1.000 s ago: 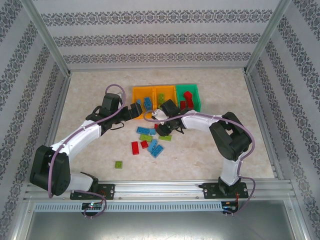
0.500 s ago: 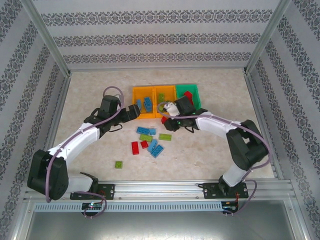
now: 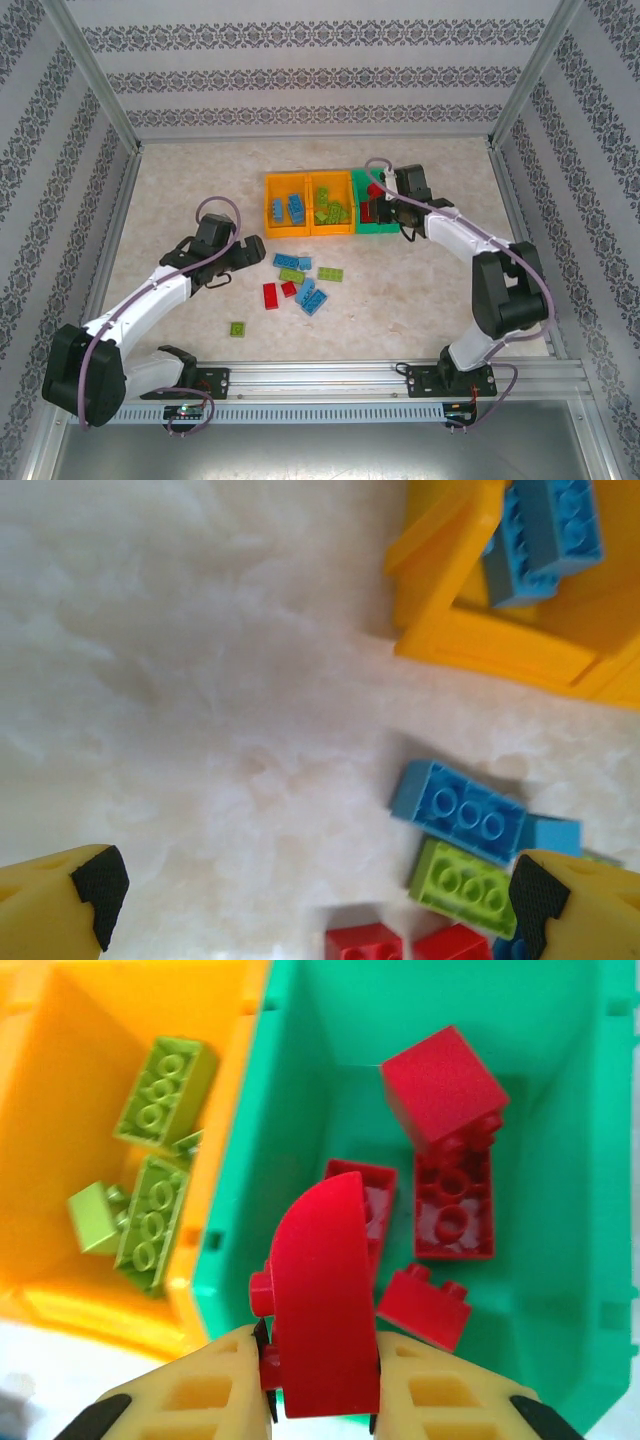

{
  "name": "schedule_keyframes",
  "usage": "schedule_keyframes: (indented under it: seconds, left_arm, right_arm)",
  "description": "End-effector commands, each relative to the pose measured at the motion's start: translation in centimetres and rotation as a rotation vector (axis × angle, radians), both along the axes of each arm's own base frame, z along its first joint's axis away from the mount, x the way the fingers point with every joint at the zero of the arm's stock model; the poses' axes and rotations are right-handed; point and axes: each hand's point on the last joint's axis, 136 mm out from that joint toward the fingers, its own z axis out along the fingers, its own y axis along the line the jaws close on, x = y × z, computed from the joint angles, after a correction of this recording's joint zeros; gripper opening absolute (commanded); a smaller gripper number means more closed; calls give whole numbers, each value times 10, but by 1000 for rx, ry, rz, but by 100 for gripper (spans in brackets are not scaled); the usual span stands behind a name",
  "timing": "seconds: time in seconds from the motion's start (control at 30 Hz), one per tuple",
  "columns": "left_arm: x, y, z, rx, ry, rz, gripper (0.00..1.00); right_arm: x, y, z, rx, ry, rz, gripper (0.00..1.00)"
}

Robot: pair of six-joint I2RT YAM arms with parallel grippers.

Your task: Sort the legos into containers by color

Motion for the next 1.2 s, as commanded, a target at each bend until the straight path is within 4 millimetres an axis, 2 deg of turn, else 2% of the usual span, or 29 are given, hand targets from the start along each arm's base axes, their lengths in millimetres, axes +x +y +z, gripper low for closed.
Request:
schedule_keyframes:
  seconds: [0.0, 0.17, 0.33, 0.47, 0.57, 0.73, 0.87, 1.17]
  left_arm:
    - [-21, 0, -14, 73, 61, -18, 100]
    - [-32, -19, -22, 139, 78, -91, 100]
    - [-40, -36, -34, 172, 128, -154, 99]
    - [-48, -45, -45, 154, 156, -168, 96]
    - [-55, -47, -51, 160, 186, -162, 93]
    - [-63, -48, -59, 150, 214, -156, 84]
    - [-68, -53, -65, 154, 232, -170, 82]
    - [-69, -60, -81, 164, 283, -183, 76]
  right_arm:
    - [8, -13, -14, -8, 76, -102, 26]
    - [18, -14, -25, -11, 123, -122, 30]
    - [19, -14, -29, -10, 147, -135, 42]
    - [14, -14, -21, 7, 123, -139, 53]
    - [10, -14, -14, 17, 105, -140, 58]
    - [5, -18, -1, 25, 73, -147, 61]
    - [4, -18, 6, 35, 58, -151, 62]
    - [2, -16, 33, 87, -18, -160, 75]
